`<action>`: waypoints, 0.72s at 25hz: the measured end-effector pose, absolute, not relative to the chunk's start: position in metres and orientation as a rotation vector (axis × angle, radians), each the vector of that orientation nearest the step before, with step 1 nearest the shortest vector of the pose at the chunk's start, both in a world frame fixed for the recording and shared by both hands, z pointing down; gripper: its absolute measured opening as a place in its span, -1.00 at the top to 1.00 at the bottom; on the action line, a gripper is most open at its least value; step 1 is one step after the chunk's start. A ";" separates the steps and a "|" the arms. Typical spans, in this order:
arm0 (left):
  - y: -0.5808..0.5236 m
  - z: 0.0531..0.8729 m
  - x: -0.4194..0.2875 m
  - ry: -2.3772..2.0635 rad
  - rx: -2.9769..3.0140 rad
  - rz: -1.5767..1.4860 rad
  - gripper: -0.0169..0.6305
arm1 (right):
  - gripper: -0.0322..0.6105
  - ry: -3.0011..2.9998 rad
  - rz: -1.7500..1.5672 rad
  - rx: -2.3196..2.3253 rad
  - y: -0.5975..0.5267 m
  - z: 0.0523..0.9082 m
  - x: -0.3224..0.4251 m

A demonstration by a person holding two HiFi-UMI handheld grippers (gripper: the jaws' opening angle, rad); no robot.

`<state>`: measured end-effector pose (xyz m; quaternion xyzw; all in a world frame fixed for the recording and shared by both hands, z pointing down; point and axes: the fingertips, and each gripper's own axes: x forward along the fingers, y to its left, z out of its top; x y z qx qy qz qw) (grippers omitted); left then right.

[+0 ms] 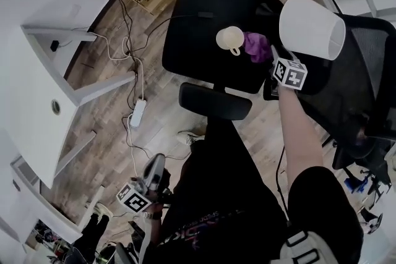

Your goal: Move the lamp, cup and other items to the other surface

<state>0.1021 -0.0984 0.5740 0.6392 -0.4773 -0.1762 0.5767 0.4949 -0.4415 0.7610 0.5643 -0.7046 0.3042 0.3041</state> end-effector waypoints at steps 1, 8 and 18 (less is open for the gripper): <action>-0.093 0.573 0.100 -1.119 1.501 -0.419 0.95 | 0.51 -1.864 0.812 1.503 -0.439 0.758 0.496; -0.066 0.559 0.081 -1.123 1.547 -0.453 0.95 | 0.54 -1.831 0.825 1.563 -0.415 0.725 0.498; -0.061 0.539 0.072 -1.117 1.617 -0.480 0.95 | 0.58 -1.850 0.865 1.592 -0.394 0.702 0.493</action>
